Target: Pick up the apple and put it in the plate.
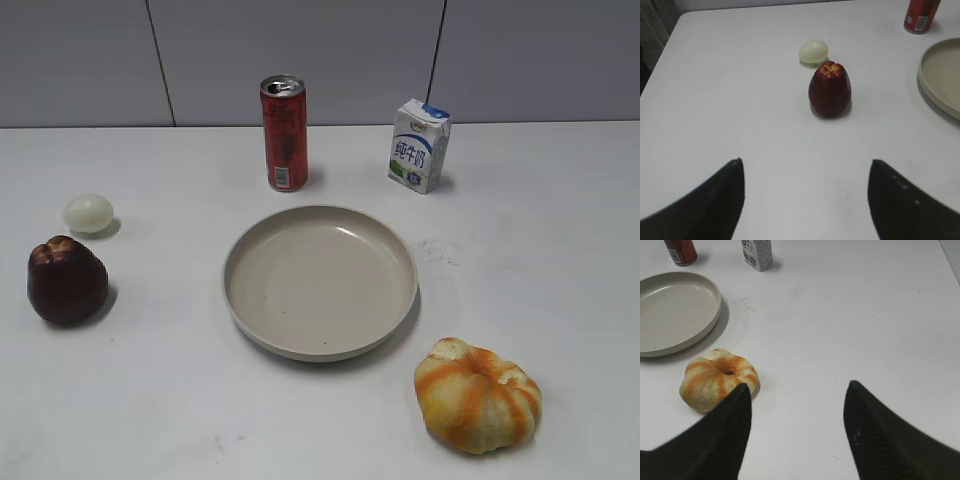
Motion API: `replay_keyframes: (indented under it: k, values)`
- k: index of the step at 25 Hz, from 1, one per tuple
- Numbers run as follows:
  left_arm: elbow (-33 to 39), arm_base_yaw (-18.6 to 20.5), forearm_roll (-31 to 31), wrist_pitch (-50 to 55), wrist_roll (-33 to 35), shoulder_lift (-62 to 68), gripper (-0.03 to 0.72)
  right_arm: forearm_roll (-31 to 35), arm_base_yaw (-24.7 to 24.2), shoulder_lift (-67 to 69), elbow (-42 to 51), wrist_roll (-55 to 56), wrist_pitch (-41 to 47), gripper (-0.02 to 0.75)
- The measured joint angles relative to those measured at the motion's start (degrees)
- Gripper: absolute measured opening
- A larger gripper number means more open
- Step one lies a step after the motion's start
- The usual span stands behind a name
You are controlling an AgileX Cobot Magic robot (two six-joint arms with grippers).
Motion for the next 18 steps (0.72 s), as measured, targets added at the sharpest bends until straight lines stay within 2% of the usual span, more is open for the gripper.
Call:
replay_keyframes:
  k: [18]
  values:
    - [0.0,0.0,0.0,-0.4,0.0,0.0,0.581,0.0,0.0,0.0,0.0,0.0,0.0,0.445]
